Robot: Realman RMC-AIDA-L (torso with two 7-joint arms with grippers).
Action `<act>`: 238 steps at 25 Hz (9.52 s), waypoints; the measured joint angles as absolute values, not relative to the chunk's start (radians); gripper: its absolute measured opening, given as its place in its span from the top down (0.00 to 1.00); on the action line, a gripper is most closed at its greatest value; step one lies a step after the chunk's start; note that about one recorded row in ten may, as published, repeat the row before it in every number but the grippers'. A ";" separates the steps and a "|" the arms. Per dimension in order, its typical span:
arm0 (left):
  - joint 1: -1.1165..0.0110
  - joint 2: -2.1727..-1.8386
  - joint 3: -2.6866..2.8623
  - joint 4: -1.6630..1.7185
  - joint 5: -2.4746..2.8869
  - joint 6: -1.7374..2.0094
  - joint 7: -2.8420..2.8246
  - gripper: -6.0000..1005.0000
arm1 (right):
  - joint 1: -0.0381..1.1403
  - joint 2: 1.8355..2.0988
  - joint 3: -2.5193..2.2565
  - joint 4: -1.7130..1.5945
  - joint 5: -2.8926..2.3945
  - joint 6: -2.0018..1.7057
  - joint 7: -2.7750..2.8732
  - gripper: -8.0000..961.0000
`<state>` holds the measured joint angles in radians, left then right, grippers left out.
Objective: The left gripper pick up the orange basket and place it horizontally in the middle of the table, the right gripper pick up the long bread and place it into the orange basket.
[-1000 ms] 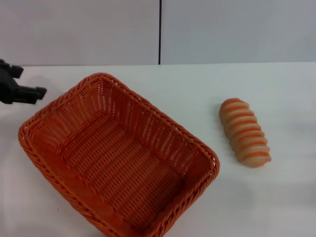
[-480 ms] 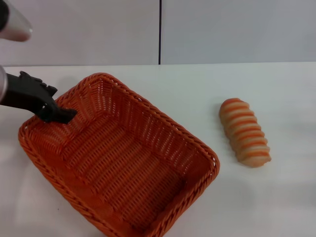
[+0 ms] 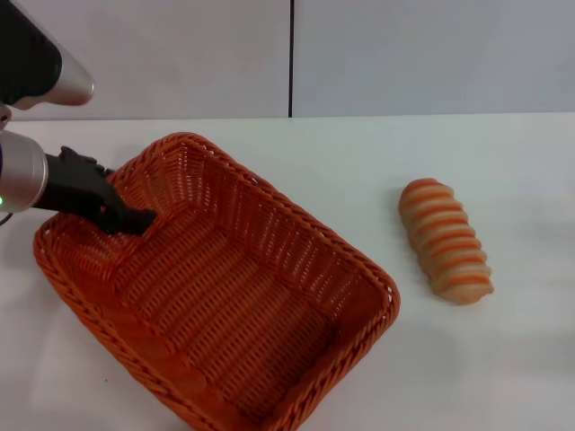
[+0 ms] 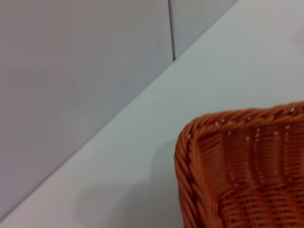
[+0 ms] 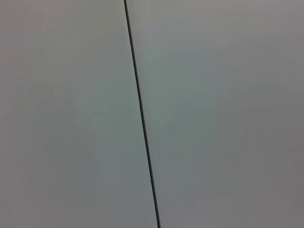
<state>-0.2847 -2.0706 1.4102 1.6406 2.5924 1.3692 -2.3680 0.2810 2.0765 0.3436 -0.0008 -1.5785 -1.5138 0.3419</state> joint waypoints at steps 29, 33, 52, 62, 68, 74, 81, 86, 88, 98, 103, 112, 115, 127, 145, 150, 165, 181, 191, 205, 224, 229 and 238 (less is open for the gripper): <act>-0.327 -2.072 1.511 1.614 2.715 1.359 -2.425 0.69 | 0.291 2.075 0.357 -0.005 -1.578 -1.506 0.336 0.50; -0.339 -2.071 1.450 1.640 2.671 1.367 -2.589 0.73 | 0.294 2.074 0.358 -0.006 -1.578 -1.508 0.339 0.50; -0.180 -2.076 1.237 1.786 2.501 1.274 -2.878 0.82 | 0.318 2.070 0.400 -0.018 -1.578 -1.516 0.341 0.50; 0.082 -2.078 1.388 1.839 2.327 1.137 -2.881 0.82 | 0.354 2.069 0.400 -0.024 -1.578 -1.516 0.342 0.51; 0.172 -2.078 1.508 1.882 2.294 1.068 -2.881 0.81 | 0.366 2.069 0.397 -0.027 -1.578 -1.516 0.342 0.51; 0.199 -2.076 1.551 1.881 2.272 1.032 -2.882 0.78 | 0.368 2.069 0.394 -0.029 -1.578 -1.515 0.342 0.51; 0.194 -2.071 1.557 1.858 2.264 1.006 -2.881 0.75 | 0.363 2.070 0.392 -0.029 -1.578 -1.515 0.342 0.51; 0.196 -2.069 1.557 1.854 2.268 0.978 -2.879 0.73 | 0.358 2.073 0.397 -0.029 -1.578 -1.515 0.342 0.51; 0.193 -2.067 1.553 1.854 2.267 0.975 -2.878 0.72 | 0.357 2.073 0.398 -0.029 -1.578 -1.515 0.342 0.51; 0.134 -2.062 1.508 1.799 2.265 1.029 -2.824 0.68 | 0.355 2.074 0.399 -0.029 -1.578 -1.517 0.342 0.52; 0.128 -2.062 1.486 1.780 2.264 1.033 -2.799 0.61 | 0.355 2.074 0.399 -0.029 -1.578 -1.517 0.342 0.52; 0.139 -2.063 1.368 1.781 2.184 1.030 -2.721 0.44 | 0.331 2.070 0.356 -0.069 -1.589 -1.569 0.396 0.52; 0.134 -2.064 1.247 1.708 1.966 1.023 -2.489 0.29 | 0.330 2.070 0.257 -0.210 -1.592 -1.573 0.588 0.52; 0.010 -2.064 1.060 1.068 1.211 1.243 -1.551 0.19 | 0.362 2.068 -0.257 -1.081 -2.127 -1.527 1.736 0.53; -0.070 -2.068 0.969 0.623 1.066 1.567 -0.981 0.19 | 0.620 2.037 -0.701 -1.023 -2.618 -1.722 2.187 0.53; -0.067 -2.068 0.971 0.614 1.066 1.593 -0.975 0.19 | 0.635 2.047 -0.726 -0.952 -2.597 -1.654 2.156 0.53; -0.084 -2.067 0.966 0.597 1.063 1.597 -0.973 0.19 | 0.684 2.048 -0.731 -0.771 -2.561 -1.546 2.096 0.54; -0.097 -2.064 0.959 0.583 1.061 1.594 -0.974 0.19 | 0.595 2.045 -0.715 -0.923 -2.399 -1.562 2.135 0.69; -0.102 -2.065 0.938 0.559 1.058 1.607 -0.975 0.19 | 0.473 2.074 -0.695 -1.286 -2.345 -1.640 2.245 0.79; -0.104 -2.070 0.939 0.558 1.058 1.623 -0.984 0.19 | 0.491 2.076 -0.694 -1.647 -2.004 -1.812 2.311 0.89; -0.133 -2.069 0.946 0.508 1.038 1.653 -0.963 0.19 | 0.625 2.072 -1.021 -1.256 -1.921 -1.809 2.114 0.98; -0.135 -2.069 0.946 0.507 1.037 1.662 -0.963 0.19 | 0.627 2.074 -1.021 -1.163 -1.905 -1.787 1.970 0.97; -0.135 -2.069 0.948 0.506 1.042 1.669 -0.963 0.19 | 0.601 2.072 -0.993 -1.097 -1.841 -1.777 1.871 0.75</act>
<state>-0.1350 -2.0689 0.9481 0.5061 1.0420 1.6690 -0.9627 0.6009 2.0718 -0.9934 -1.0972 -1.8405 -1.7767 1.8713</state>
